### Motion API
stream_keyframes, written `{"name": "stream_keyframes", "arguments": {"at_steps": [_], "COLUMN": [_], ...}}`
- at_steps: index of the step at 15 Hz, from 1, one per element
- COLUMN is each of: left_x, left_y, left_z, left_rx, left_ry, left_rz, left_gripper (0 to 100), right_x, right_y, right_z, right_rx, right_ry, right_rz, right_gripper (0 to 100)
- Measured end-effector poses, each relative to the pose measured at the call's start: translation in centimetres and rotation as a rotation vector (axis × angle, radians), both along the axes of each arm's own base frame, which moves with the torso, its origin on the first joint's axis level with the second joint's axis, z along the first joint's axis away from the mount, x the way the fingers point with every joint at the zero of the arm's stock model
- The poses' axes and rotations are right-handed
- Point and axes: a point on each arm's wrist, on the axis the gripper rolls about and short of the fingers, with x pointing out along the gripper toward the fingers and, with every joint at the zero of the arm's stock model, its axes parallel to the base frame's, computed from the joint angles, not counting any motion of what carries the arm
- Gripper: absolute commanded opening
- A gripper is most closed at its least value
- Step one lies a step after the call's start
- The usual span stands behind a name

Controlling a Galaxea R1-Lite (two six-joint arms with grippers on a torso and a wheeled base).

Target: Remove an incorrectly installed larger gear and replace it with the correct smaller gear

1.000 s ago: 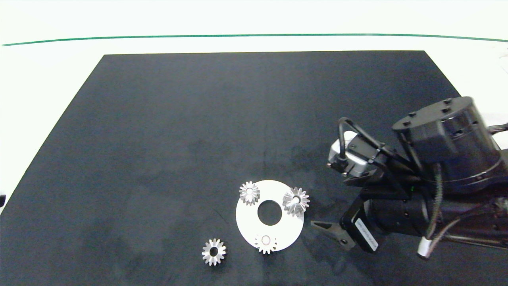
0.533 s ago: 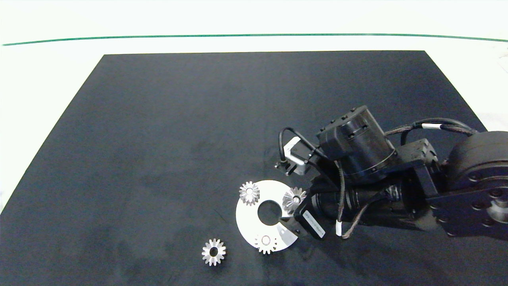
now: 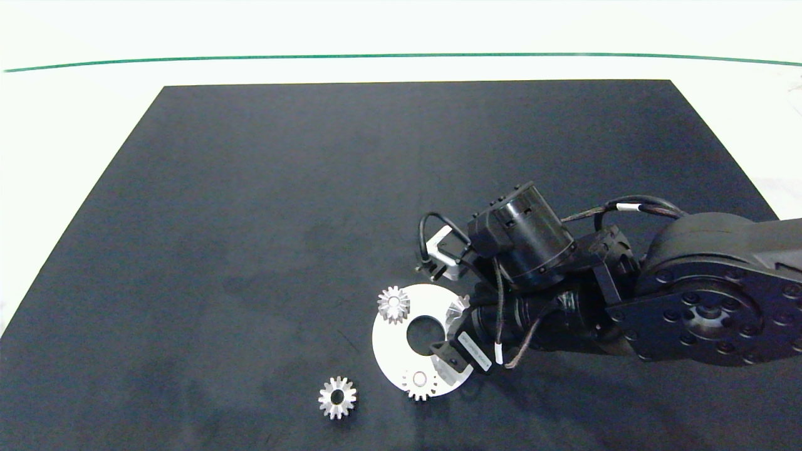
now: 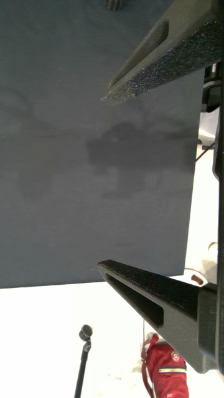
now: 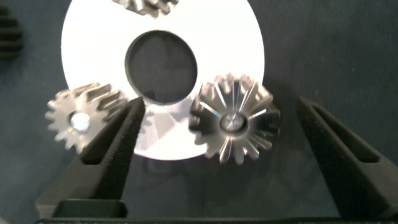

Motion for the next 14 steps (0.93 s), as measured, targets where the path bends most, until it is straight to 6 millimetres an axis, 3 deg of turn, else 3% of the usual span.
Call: {"name": "stream_keyframes", "arguments": {"at_steps": [14], "left_x": [0.0], "left_y": [0.0], "left_z": [0.05], "left_rx": [0.0], "left_ry": [-0.007], "left_rz": [0.0], "left_gripper": [100], "right_x": [0.48], "right_y": [0.02], "right_z": [-0.58], "right_rx": [-0.025], "right_ry": [0.02], "right_rz": [-0.008], "right_gripper": [65]}}
